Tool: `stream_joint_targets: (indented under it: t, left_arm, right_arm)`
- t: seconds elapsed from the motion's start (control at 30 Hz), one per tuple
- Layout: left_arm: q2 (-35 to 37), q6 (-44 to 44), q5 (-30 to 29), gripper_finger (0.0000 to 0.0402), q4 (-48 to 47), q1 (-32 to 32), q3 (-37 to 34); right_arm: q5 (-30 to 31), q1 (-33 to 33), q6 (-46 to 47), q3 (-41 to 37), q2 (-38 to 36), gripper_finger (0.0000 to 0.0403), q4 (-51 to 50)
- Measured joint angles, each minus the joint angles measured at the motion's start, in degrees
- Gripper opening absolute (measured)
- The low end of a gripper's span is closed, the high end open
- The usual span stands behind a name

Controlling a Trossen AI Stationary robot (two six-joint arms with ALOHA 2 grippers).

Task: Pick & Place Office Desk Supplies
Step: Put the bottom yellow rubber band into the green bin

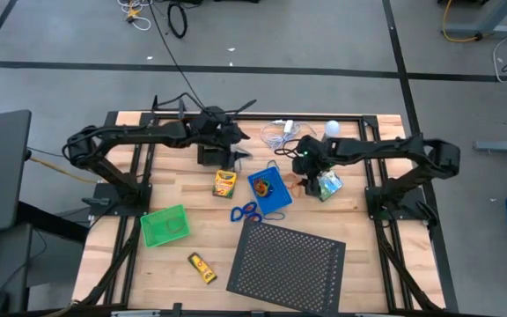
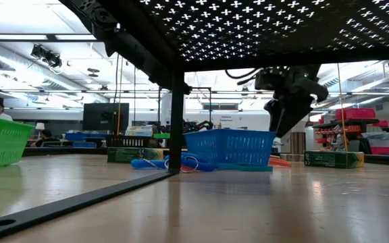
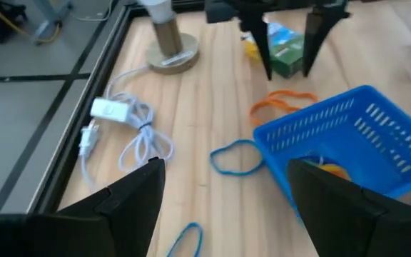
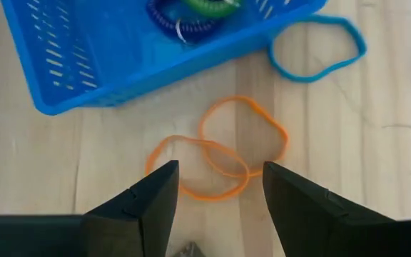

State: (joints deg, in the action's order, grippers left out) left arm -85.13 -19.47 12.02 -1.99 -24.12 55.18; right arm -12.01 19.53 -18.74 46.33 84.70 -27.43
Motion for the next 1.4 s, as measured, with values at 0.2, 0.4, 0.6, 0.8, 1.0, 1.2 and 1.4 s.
stream_joint_targets:
  t: [0.2,0.4,0.6,0.8,1.0,1.2,1.4]
  left_arm:
    - [2.81,-1.15,0.01,0.0301,-2.08,-2.02,0.00]
    - [5.35,-1.98,0.02,0.0301,-3.34,-4.22,0.00]
    - [5.54,-2.17,0.03,0.0300,-4.09,-4.53,0.00]
    - [5.54,-2.11,0.03,0.0295,-4.36,-4.55,0.00]
    - [5.54,-2.14,0.05,0.0293,-4.36,-4.50,0.00]
    - [5.54,-2.13,0.05,0.0293,-4.35,-4.50,0.00]
    - [5.54,-2.06,0.05,0.0293,-4.34,-4.51,0.00]
  right_arm:
    - [0.18,0.00,0.18,0.00,3.42,0.0210,0.71]
    - [0.48,0.00,0.42,0.00,6.35,0.0210,1.30]
    - [2.51,0.00,0.99,0.00,6.91,0.0201,2.64]
    - [2.90,0.33,0.87,0.00,7.09,0.0160,2.56]
    - [1.86,-0.11,-0.19,-0.02,7.86,0.0139,0.19]
    - [3.31,-0.10,-0.06,-0.02,8.10,0.0142,1.42]
    - [4.33,-0.02,-0.18,-0.02,8.10,0.0080,1.35]
